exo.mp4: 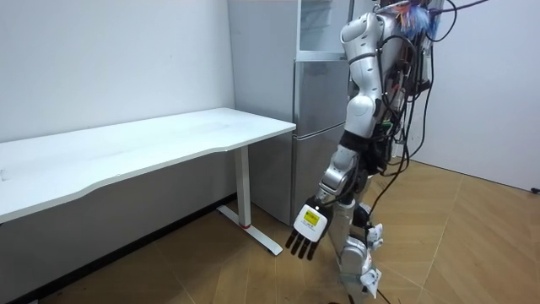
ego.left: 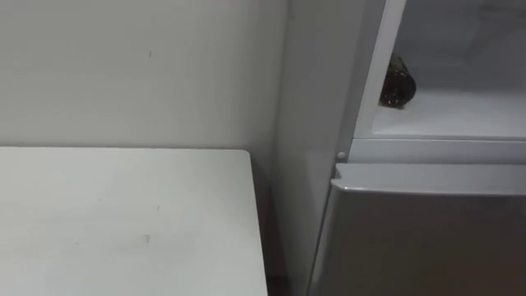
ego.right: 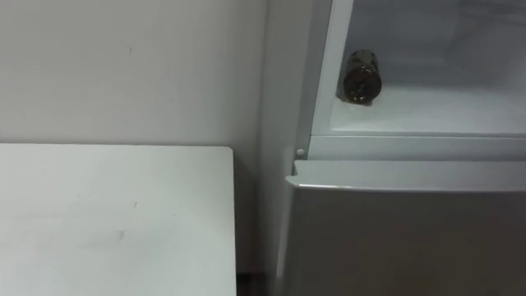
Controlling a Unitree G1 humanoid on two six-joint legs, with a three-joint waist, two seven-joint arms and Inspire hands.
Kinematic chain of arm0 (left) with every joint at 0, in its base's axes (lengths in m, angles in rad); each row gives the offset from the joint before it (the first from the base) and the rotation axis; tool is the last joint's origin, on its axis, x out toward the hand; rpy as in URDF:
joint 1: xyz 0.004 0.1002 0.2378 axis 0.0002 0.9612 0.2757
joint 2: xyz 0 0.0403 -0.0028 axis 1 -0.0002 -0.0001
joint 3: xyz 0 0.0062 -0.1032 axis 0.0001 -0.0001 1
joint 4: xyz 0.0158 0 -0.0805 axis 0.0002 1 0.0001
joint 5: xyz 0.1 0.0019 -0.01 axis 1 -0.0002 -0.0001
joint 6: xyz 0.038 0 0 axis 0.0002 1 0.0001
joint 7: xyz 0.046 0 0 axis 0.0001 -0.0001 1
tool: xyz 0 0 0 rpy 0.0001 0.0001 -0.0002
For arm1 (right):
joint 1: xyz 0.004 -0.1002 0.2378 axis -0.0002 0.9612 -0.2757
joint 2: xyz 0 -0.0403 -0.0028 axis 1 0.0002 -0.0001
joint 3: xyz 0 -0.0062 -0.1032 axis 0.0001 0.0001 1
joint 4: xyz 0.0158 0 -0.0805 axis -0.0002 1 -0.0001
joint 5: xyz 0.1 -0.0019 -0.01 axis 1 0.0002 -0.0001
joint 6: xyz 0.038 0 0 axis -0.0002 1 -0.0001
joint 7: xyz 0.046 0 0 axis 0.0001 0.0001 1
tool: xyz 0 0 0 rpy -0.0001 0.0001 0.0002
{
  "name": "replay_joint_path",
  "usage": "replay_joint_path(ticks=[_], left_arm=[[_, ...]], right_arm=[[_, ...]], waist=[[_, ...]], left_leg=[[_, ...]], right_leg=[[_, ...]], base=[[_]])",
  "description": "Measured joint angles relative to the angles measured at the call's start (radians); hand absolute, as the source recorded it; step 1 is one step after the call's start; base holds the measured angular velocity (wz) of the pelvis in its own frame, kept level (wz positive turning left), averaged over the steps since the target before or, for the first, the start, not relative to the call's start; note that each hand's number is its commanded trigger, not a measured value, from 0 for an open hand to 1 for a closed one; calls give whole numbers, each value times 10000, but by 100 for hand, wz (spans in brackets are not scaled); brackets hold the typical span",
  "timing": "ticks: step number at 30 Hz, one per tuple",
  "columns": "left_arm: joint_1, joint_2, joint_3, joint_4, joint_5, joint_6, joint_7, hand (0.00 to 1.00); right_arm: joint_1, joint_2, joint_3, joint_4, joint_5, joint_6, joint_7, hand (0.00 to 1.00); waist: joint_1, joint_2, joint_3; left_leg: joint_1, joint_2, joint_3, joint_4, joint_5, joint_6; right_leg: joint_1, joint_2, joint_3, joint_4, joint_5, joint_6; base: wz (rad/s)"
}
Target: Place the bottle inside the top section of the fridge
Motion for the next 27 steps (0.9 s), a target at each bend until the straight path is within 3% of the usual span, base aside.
replay_joint_path(ticks=[10, 20, 27], left_arm=[[-55, -29, 390, 260, 279, -13, 8, 0], [-63, -288, 780, 447, 290, -13, 48, 0], [-140, -393, 764, 578, 297, -44, 88, 0]], right_arm=[[-27, 10, 11, -478, -269, 60, -765, 0], [-138, 10, 96, -1058, -250, 681, -1219, 0], [-138, 14, 156, -1066, -241, 698, -1197, 0]], waist=[[55, 31, -8], [24, 36, -7], [52, 45, -1]], left_leg=[[20, 1, 150, 69, 1, 1], [-34, 1, 158, 154, 1, 1], [-2, 1, 157, 171, 1, 1]], right_leg=[[-27, -17, 4, 154, -9, -9], [-174, -41, 10, 342, -132, -56], [-129, -48, 6, 356, -132, -56]], base=[[-2], [0], [0]])
